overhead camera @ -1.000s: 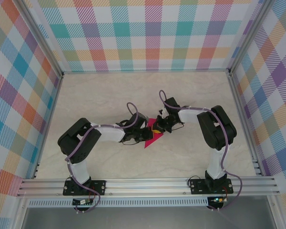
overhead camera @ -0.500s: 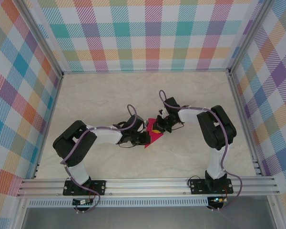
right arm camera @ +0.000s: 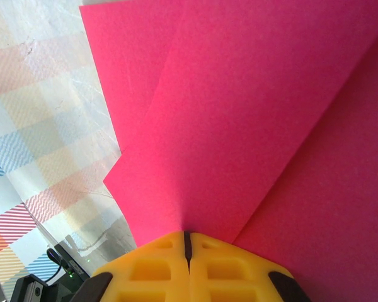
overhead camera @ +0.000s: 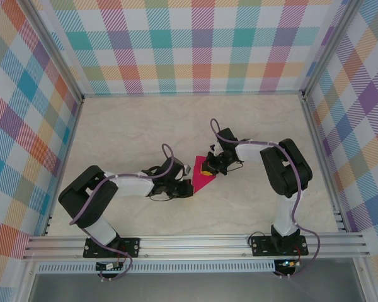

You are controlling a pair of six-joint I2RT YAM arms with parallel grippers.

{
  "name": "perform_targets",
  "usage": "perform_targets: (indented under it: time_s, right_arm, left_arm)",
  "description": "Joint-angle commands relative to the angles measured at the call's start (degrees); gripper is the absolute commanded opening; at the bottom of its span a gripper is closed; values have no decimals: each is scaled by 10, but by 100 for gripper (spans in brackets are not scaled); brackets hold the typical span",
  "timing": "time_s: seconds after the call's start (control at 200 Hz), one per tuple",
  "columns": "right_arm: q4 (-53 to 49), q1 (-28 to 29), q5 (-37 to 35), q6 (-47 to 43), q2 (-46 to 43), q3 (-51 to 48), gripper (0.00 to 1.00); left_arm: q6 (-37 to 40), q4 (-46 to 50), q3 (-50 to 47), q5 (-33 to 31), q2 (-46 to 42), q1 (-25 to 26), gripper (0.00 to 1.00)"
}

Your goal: Fold a paper plane with a square sheet of paper (pick it up from the middle)

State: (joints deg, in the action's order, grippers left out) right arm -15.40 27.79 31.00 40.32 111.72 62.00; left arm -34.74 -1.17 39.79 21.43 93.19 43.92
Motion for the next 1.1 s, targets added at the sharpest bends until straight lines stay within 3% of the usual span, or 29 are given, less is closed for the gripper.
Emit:
perform_targets:
  time_s: [0.0,0.105,0.28,0.44,0.705,0.945,1.095]
  right_arm:
    - [-45,-3,-101,6,56,-21,0]
    - [-45,-4,-100,5,56,-21,0]
    - [-43,-5,-98,7,54,-20,0]
    - [-43,-4,-94,8,58,-15,0]
    - [-47,-5,-91,7,54,-9,0]
    - [-45,-5,-81,2,45,-7,0]
    - [-2,-4,-52,-20,-13,-30,1]
  left_arm:
    - [21,98,-7,4,-25,7,1]
    - [22,104,5,-13,-57,7,1]
    - [-30,7,5,-52,-103,8,2]
    - [-51,-25,21,-88,-53,8,2]
    - [-72,-75,39,-51,34,12,0]
    - [-65,-38,30,-72,36,12,0]
    - [-67,-27,13,-76,39,12,0]
